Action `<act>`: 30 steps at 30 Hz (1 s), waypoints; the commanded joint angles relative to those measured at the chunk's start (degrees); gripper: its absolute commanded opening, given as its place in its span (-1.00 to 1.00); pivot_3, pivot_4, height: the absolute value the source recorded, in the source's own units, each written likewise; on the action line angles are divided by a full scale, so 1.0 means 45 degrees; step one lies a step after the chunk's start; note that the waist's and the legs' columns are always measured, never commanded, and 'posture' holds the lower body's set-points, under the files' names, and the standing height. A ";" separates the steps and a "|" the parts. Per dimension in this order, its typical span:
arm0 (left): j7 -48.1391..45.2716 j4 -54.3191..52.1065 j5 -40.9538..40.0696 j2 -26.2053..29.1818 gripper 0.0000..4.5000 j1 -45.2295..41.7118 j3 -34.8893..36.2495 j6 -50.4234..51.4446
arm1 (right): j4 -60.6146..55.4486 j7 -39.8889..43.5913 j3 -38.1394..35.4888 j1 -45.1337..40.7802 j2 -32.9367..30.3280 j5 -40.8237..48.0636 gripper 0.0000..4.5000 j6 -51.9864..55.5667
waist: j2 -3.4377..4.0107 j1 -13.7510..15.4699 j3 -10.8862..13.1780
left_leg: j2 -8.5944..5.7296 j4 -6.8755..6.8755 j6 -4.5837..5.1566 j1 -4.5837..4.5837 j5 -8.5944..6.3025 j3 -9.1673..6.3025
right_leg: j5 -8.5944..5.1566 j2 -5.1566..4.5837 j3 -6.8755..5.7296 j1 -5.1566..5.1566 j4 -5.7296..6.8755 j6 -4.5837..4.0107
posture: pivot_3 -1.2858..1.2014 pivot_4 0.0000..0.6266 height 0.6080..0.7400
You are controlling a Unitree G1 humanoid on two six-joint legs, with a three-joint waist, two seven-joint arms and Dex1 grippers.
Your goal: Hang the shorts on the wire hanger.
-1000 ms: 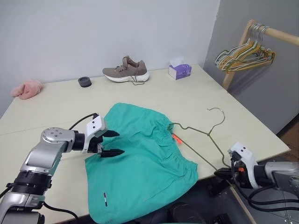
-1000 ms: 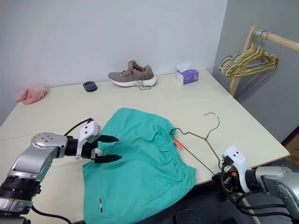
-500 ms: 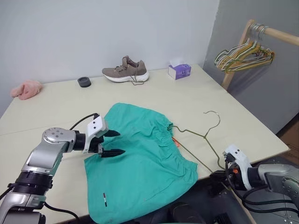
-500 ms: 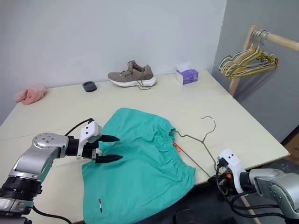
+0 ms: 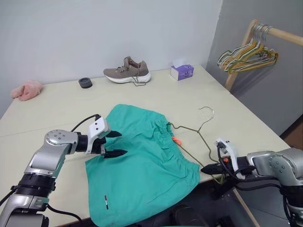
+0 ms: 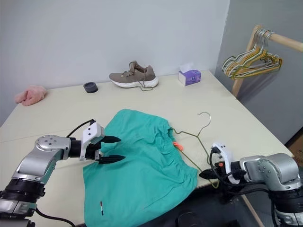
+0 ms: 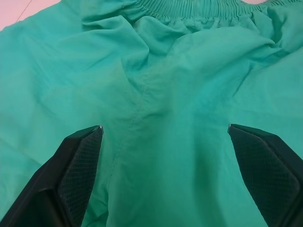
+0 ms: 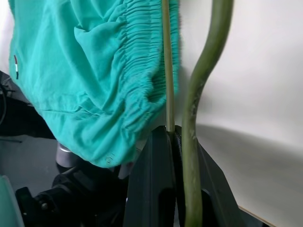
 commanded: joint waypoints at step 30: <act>-0.0973 -0.0078 -0.1634 0.0924 0.99 0.0186 0.1445 0.1808 | 0.0829 -0.2273 0.0766 -0.1702 0.0530 0.3253 -1.00 0.0614 | 0.0007 0.0012 0.0000 | 0.0011 0.0000 0.0003 -0.0009 -0.0001 0.0000 | 0.0001 0.0004 0.0001 -0.0011 0.0002 0.0000 | -0.16 -1.00 1.00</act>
